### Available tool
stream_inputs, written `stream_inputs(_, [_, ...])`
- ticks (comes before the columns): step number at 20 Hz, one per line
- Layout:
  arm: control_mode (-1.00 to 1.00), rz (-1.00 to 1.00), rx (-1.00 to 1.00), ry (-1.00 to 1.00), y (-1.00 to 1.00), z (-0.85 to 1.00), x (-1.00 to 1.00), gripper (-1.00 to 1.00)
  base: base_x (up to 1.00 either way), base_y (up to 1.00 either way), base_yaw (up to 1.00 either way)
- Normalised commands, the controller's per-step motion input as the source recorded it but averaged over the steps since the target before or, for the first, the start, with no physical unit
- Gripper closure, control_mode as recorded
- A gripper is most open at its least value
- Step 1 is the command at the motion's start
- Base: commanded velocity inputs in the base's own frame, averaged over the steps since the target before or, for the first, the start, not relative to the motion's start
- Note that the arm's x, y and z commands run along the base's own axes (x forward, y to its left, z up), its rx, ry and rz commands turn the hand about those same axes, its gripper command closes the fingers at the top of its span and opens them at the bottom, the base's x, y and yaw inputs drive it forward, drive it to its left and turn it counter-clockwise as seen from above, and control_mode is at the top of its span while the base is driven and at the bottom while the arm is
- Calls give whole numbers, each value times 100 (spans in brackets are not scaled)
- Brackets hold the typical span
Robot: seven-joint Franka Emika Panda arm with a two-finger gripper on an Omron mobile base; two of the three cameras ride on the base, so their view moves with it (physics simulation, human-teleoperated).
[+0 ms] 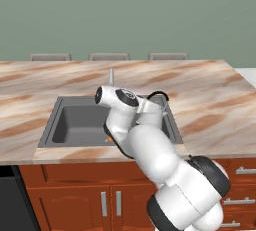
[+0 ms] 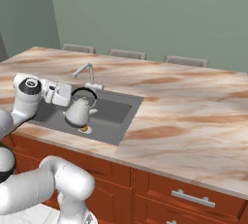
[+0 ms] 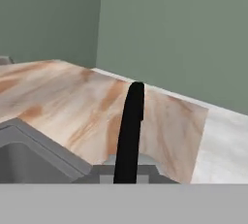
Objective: Open the cabinet, pick the kettle from the cabinet, and place it in the sink.
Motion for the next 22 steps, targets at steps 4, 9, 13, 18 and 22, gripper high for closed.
stream_inputs(4, [-100, -40, -23, 6, 12, 9, 20, 100, 0, 0, 0])
stream_inputs(9, [-100, -33, -24, 8, 6, 3, 22, 100, 0, 0, 0])
stream_inputs(13, [-100, -17, -17, 0, 12, -5, 10, 100, 0, 0, 0])
stream_inputs(18, [-100, -2, -6, 0, 18, -2, 10, 100, 0, 0, 0])
stream_inputs(22, [-100, 0, 0, 0, 13, 0, 7, 100, 0, 0, 0])
